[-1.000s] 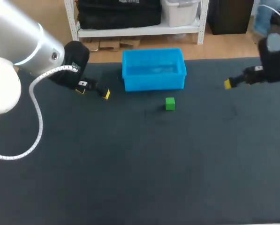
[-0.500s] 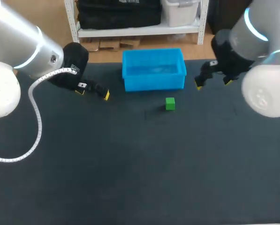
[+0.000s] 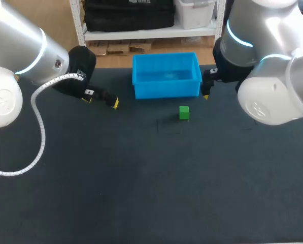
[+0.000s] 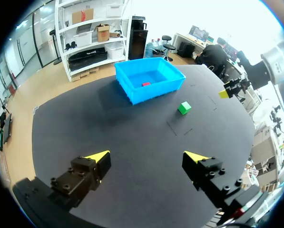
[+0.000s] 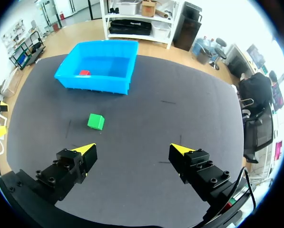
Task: Use the left arm to pick the red cube and place it into the blue plastic box first, then use the right arm to grasp the green cube and put it into the same blue plastic box after the first action is fully finished.
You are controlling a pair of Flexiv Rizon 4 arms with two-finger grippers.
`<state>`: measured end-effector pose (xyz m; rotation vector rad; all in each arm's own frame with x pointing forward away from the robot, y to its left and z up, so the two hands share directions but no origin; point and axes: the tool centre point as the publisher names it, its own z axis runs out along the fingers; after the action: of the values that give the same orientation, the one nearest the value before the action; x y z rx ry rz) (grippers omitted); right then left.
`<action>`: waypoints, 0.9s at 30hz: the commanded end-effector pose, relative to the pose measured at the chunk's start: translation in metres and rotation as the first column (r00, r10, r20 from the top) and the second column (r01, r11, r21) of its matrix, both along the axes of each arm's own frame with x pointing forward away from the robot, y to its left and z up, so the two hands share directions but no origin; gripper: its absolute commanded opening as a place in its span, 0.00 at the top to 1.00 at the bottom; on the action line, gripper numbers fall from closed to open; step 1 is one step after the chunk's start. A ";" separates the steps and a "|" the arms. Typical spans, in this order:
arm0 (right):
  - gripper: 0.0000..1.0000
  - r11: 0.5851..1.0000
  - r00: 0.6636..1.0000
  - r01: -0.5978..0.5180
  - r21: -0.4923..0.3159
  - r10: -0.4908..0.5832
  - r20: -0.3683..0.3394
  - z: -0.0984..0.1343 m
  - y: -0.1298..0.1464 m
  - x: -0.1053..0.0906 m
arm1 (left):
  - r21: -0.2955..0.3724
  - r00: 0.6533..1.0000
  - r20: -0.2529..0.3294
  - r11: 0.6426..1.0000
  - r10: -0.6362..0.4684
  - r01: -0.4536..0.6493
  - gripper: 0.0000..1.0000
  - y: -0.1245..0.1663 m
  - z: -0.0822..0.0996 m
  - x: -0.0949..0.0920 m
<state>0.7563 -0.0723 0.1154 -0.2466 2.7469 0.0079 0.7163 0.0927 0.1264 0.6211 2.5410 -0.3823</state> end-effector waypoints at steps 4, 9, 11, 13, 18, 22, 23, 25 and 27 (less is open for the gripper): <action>0.00 1.000 1.000 0.010 -0.018 -0.010 0.010 0.000 0.001 -0.003 | -0.003 1.000 0.002 1.000 -0.001 0.001 0.00 0.001 0.000 -0.001; 0.00 1.000 1.000 0.010 -0.018 -0.010 0.010 0.000 0.001 -0.003 | -0.003 1.000 0.002 1.000 -0.001 0.001 0.00 0.001 0.000 -0.001; 0.00 0.996 0.996 0.085 -0.015 -0.085 -0.026 -0.004 0.004 -0.001 | -0.003 1.000 0.002 1.000 -0.001 0.001 0.00 0.001 0.000 -0.001; 0.00 0.984 0.984 0.171 0.038 -0.169 -0.065 -0.007 0.005 0.002 | -0.003 1.000 0.002 1.000 -0.001 0.001 0.00 0.001 0.000 -0.001; 0.00 0.958 0.955 0.280 0.053 -0.273 -0.116 -0.012 0.016 0.005 | -0.003 1.000 0.002 1.000 -0.001 0.001 0.00 0.001 0.000 -0.001; 0.00 0.955 0.956 0.284 0.085 -0.276 -0.096 -0.012 0.033 0.005 | -0.003 1.000 0.002 1.000 -0.001 0.001 0.00 0.001 0.000 -0.001; 0.00 0.957 0.960 0.273 0.098 -0.264 -0.090 -0.013 0.038 0.005 | -0.003 1.000 0.002 1.000 -0.001 0.001 0.00 0.001 0.000 -0.001; 0.00 0.960 0.966 0.256 0.116 -0.248 -0.077 -0.016 0.046 0.004 | -0.003 1.000 0.002 1.000 -0.001 0.001 0.00 0.001 0.000 -0.001; 0.00 0.963 0.971 0.236 0.127 -0.228 -0.077 -0.023 0.056 0.004 | -0.003 1.000 0.002 1.000 -0.001 0.001 0.00 0.001 0.000 -0.001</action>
<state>0.7595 -0.0225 0.1030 0.1225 2.8119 0.1383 0.7162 0.0926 0.1264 0.6208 2.5410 -0.3819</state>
